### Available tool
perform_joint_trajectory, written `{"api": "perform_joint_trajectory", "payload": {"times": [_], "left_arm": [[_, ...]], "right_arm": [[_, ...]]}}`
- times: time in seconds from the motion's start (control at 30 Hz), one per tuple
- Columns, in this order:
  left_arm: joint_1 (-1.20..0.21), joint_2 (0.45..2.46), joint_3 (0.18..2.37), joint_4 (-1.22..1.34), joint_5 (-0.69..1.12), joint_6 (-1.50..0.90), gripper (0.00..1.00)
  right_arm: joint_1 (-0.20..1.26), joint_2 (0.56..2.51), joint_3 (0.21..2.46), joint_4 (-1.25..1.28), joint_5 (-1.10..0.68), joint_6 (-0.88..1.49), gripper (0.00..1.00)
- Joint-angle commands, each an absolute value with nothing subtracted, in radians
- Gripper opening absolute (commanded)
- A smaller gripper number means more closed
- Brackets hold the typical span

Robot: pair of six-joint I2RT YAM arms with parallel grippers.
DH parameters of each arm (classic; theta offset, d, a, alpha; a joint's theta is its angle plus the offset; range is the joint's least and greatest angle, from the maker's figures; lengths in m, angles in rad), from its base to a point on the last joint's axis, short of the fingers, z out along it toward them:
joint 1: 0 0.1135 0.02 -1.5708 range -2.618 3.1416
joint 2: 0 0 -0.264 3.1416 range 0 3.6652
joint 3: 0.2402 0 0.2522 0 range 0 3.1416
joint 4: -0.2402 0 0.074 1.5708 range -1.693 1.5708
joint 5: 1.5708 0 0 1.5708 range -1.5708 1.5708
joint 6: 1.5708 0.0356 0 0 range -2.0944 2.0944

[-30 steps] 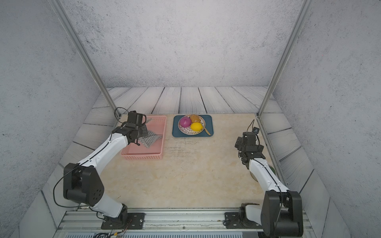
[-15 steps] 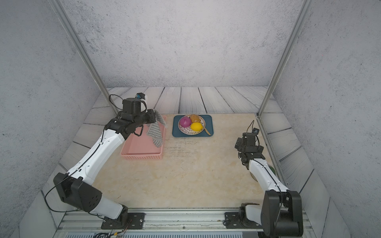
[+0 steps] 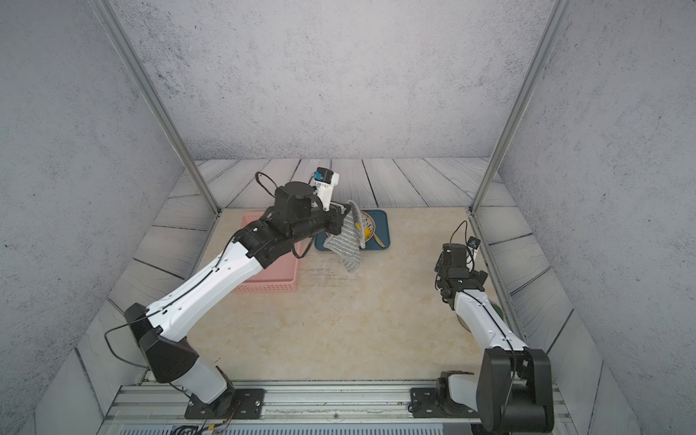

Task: Fold the square dishcloth
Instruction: Pick up the cleaning item from the bin, then place the cleaning item at the center of the board.

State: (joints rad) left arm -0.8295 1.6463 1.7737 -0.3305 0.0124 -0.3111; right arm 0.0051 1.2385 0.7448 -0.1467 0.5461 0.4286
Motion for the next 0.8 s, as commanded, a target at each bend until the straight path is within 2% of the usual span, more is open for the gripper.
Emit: {"api": "perform_joint_trajectory", "payload": {"times": [0.0, 0.23, 0.4, 0.57, 0.67, 0.77], "left_arm": [[-0.89, 1.688, 1.786, -0.257, -0.051, -0.327, 0.0], [-0.894, 1.687, 1.541, -0.083, -0.141, -0.537, 0.0], [-0.836, 1.758, 1.331, -0.06, -0.163, -0.654, 0.0], [-0.782, 1.823, 1.235, -0.149, -0.181, -0.706, 0.02], [-0.779, 1.783, 1.162, -0.141, -0.216, -0.689, 0.29], [-0.779, 1.731, 1.105, -0.131, -0.242, -0.672, 0.52]], "right_arm": [[0.003, 1.223, 0.773, -0.222, 0.671, 0.483, 0.99], [0.002, 1.211, 0.782, -0.245, 0.661, 0.492, 0.99], [0.004, 1.237, 0.803, -0.258, 0.627, 0.487, 0.99], [0.002, 1.258, 0.816, -0.257, 0.575, 0.47, 0.99], [0.003, 1.264, 0.823, -0.264, 0.547, 0.468, 0.99], [0.003, 1.266, 0.833, -0.28, 0.503, 0.469, 0.99]]}}
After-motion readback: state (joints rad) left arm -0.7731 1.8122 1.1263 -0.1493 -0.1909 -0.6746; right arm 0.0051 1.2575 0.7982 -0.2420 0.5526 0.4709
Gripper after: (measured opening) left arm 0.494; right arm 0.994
